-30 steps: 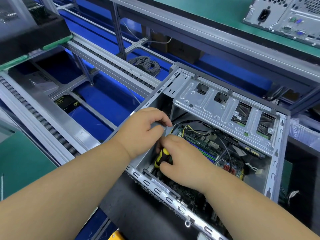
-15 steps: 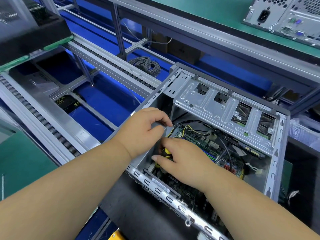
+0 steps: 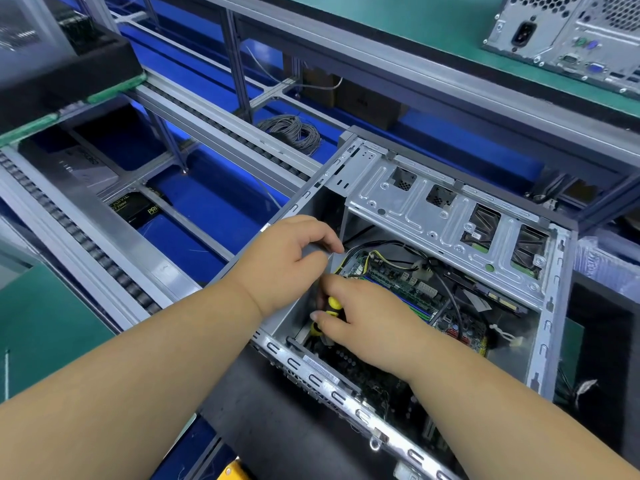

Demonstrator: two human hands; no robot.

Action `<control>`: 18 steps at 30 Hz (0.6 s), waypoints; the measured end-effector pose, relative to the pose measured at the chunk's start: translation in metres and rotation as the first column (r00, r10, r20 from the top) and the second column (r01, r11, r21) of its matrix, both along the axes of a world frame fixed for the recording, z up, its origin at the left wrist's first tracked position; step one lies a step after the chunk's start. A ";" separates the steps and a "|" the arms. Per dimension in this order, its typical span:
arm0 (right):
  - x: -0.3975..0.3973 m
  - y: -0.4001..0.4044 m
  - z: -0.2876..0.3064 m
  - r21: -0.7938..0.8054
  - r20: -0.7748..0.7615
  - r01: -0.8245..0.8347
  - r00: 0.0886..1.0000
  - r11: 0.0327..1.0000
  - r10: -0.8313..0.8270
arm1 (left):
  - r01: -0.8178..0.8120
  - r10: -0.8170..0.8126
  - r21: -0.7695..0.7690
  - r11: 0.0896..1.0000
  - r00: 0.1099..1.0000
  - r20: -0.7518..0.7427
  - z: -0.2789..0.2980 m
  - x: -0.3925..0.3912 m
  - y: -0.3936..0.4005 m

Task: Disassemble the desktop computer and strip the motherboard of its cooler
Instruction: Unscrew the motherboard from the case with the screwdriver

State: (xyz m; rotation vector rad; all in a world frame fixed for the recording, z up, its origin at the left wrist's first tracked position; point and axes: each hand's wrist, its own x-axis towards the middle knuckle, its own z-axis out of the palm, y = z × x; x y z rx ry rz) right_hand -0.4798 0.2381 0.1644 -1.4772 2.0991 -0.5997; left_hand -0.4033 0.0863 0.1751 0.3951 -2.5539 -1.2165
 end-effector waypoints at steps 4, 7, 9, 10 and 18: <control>-0.001 0.001 0.001 -0.043 0.008 0.036 0.999 0.998 -0.036 | -0.001 0.001 0.002 1.000 1.000 0.003 -0.002 0.000 -0.001; -0.002 0.000 0.001 -0.058 -0.026 0.044 0.999 0.997 -0.046 | -0.002 0.002 0.003 1.000 1.000 0.008 -0.002 0.000 -0.001; -0.001 0.000 0.000 -0.045 -0.045 0.028 0.999 0.999 -0.030 | -0.002 0.002 0.000 1.000 1.000 0.009 -0.002 0.000 -0.001; 0.000 -0.001 0.000 -0.035 -0.050 0.018 0.999 0.999 -0.020 | -0.002 0.002 0.000 1.000 1.000 0.009 -0.002 0.000 -0.001; -0.001 0.000 -0.001 -0.054 -0.027 0.020 0.999 0.998 -0.021 | 0.002 -0.002 -0.012 1.000 1.000 0.015 -0.002 0.000 -0.002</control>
